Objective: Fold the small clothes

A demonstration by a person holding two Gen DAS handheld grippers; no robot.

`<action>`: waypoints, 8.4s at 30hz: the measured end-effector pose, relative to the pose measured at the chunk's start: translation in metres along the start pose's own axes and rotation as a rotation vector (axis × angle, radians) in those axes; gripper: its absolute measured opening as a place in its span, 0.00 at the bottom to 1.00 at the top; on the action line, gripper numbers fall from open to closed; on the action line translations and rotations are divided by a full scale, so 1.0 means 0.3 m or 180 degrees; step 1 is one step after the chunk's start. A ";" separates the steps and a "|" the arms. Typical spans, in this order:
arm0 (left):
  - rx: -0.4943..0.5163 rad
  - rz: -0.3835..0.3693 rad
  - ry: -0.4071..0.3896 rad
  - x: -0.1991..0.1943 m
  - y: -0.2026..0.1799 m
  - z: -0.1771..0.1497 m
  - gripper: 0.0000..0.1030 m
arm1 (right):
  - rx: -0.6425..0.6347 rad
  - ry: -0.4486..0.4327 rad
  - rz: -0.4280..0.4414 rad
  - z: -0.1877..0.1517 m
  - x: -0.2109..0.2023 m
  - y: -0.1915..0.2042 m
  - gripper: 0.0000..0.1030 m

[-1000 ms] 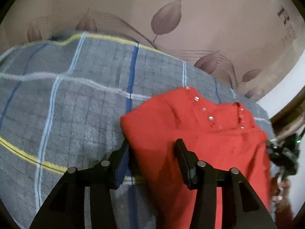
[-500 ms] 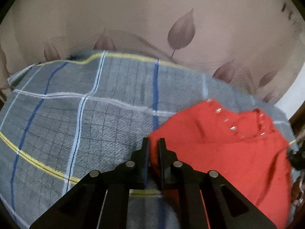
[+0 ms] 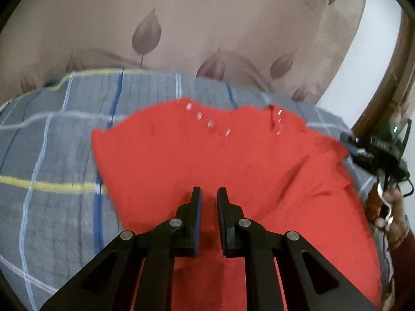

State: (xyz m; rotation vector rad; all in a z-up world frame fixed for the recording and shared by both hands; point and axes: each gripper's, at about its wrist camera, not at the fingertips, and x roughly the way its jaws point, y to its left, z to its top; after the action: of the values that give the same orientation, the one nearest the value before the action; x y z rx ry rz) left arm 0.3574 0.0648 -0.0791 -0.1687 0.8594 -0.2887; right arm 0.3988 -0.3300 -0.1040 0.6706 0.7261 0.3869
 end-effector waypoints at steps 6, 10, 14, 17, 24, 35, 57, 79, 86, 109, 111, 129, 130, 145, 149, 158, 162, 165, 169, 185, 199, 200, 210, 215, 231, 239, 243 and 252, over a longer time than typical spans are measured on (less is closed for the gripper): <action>-0.0084 0.0071 0.0048 0.009 0.030 -0.040 0.12 | -0.0004 0.0368 -0.0314 0.002 0.072 -0.026 0.23; -0.0152 -0.0009 0.0017 0.001 0.049 -0.051 0.13 | 0.0501 -0.0183 0.0117 0.026 -0.080 -0.121 0.26; -0.0175 0.0131 -0.0068 -0.015 0.051 -0.048 0.13 | 0.0500 -0.0249 -0.0111 -0.008 -0.205 -0.161 0.26; 0.0014 0.0431 -0.0098 -0.030 0.036 -0.052 0.13 | 0.0387 -0.0199 0.0124 -0.113 -0.295 -0.144 0.29; 0.0269 0.1179 -0.0063 -0.101 0.070 -0.102 0.13 | 0.0037 0.0027 0.0327 -0.436 -0.509 -0.062 0.67; 0.0190 0.0013 -0.0408 -0.491 0.001 -0.344 0.30 | -0.0179 0.0254 0.0215 -0.778 -0.782 0.010 0.72; -0.0699 -0.1194 0.0394 -0.646 -0.051 -0.837 0.60 | -0.0202 0.0598 0.0553 -1.048 -0.687 0.104 0.21; -0.0540 -0.0994 0.0627 -0.605 -0.096 -0.760 0.64 | -0.0023 0.0655 0.0622 -1.030 -0.673 0.088 0.19; -0.0407 -0.0943 0.0675 -0.567 -0.126 -0.766 0.14 | -0.0105 0.0675 0.0654 -1.007 -0.646 0.114 0.24; 0.0000 -0.0751 0.0828 -0.565 -0.119 -0.728 0.05 | -0.0125 0.0738 0.0543 -0.984 -0.625 0.115 0.08; 0.0020 -0.0749 0.0725 -0.594 -0.125 -0.715 0.05 | -0.0065 0.0724 0.0690 -0.978 -0.634 0.129 0.08; 0.0829 -0.0095 0.0387 -0.660 -0.245 -0.720 0.05 | -0.0142 0.0839 0.0603 -0.993 -0.634 0.112 0.12; 0.0886 -0.0032 0.0355 -0.661 -0.255 -0.722 0.05 | -0.0129 0.0833 0.0604 -0.987 -0.633 0.112 0.13; 0.1297 0.0413 0.0148 -0.678 -0.322 -0.739 0.05 | -0.0328 0.0798 0.0528 -0.975 -0.615 0.154 0.09; 0.1385 0.0472 0.0109 -0.686 -0.336 -0.733 0.05 | -0.0327 0.0723 0.0713 -0.956 -0.636 0.180 0.09; 0.1427 0.0532 -0.0011 -0.715 -0.350 -0.705 0.05 | -0.0354 0.0581 0.0907 -0.897 -0.680 0.231 0.09; 0.1402 0.0510 -0.0055 -0.729 -0.347 -0.691 0.05 | -0.0364 0.0543 0.0941 -0.881 -0.691 0.244 0.09; 0.1194 0.0281 -0.0025 -0.738 -0.319 -0.670 0.05 | -0.0364 0.0524 0.0971 -0.879 -0.699 0.248 0.09; 0.0756 -0.0102 0.0092 -0.736 -0.258 -0.656 0.05 | -0.0353 0.0520 0.0988 -0.890 -0.703 0.246 0.09; 0.0031 -0.0678 0.0138 -0.720 -0.172 -0.605 0.05 | -0.0247 0.0447 0.1078 -0.865 -0.720 0.238 0.09; 0.0127 -0.0647 -0.0105 -0.728 -0.179 -0.559 0.05 | -0.0882 0.0268 0.0561 -0.778 -0.743 0.372 0.09; 0.0125 -0.0649 -0.0100 -0.726 -0.181 -0.562 0.05 | -0.0916 0.0256 0.0535 -0.778 -0.747 0.378 0.09; 0.0215 -0.0588 -0.0088 -0.727 -0.215 -0.578 0.05 | -0.1613 0.0118 -0.0239 -0.808 -0.740 0.493 0.07; 0.0209 -0.0576 -0.0054 -0.726 -0.211 -0.588 0.05 | -0.1743 0.0155 -0.0456 -0.826 -0.715 0.499 0.07; 0.0106 -0.0430 0.0060 -0.698 -0.157 -0.632 0.05 | -0.1888 0.0241 -0.0941 -0.849 -0.678 0.483 0.08; 0.0128 -0.0313 0.0089 -0.690 -0.147 -0.647 0.06 | -0.1928 0.0258 -0.1167 -0.857 -0.669 0.469 0.20; 0.0167 -0.0243 0.0111 -0.689 -0.145 -0.653 0.07 | -0.1844 0.0272 -0.1134 -0.859 -0.674 0.447 0.60; 0.0005 -0.0183 -0.0003 -0.717 -0.090 -0.652 0.26 | -0.1777 0.0333 -0.1214 -0.863 -0.660 0.408 0.62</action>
State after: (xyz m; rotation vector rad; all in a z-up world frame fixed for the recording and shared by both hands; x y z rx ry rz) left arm 0.0700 0.1014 -0.0431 -0.1923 0.8543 -0.3429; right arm 0.0648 -0.2380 -0.0698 -0.0185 0.7813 0.2545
